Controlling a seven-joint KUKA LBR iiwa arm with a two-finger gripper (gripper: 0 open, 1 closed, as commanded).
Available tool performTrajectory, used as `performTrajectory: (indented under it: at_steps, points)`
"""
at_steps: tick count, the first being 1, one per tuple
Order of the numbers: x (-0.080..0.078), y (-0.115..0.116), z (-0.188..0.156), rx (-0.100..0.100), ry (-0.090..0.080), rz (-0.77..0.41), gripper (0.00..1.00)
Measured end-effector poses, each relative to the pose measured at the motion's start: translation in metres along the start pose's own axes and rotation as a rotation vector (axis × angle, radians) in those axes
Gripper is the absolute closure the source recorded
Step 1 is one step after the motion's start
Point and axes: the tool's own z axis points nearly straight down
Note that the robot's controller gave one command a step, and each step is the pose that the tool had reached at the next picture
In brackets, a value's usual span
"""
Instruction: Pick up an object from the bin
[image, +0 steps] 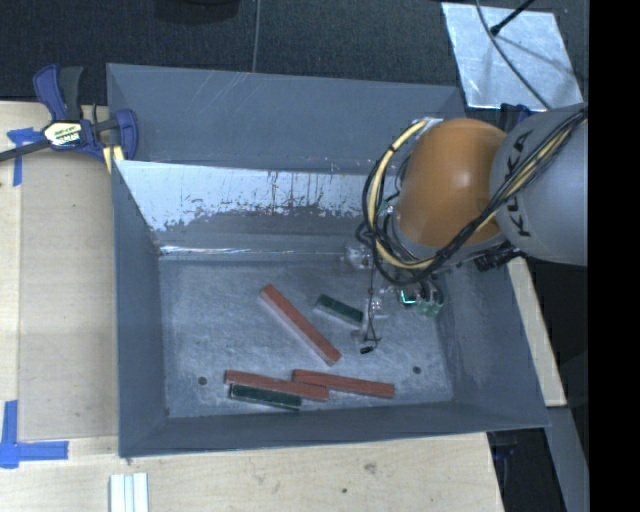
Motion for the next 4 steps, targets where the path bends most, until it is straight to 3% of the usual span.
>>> performTrajectory:
  at_steps: [1,2,3,4]
  points:
    - [-0.0339,-0.048,0.0694,-0.001,-0.005,-0.178,0.0]
    - [-0.0352,-0.0486,0.0655,0.002,-0.006,-0.178,1.0]
    - [-0.0364,-0.0479,0.067,0.001,-0.015,-0.177,0.0]
    - [-0.0344,-0.0488,0.0664,0.002,-0.004,-0.178,1.0]
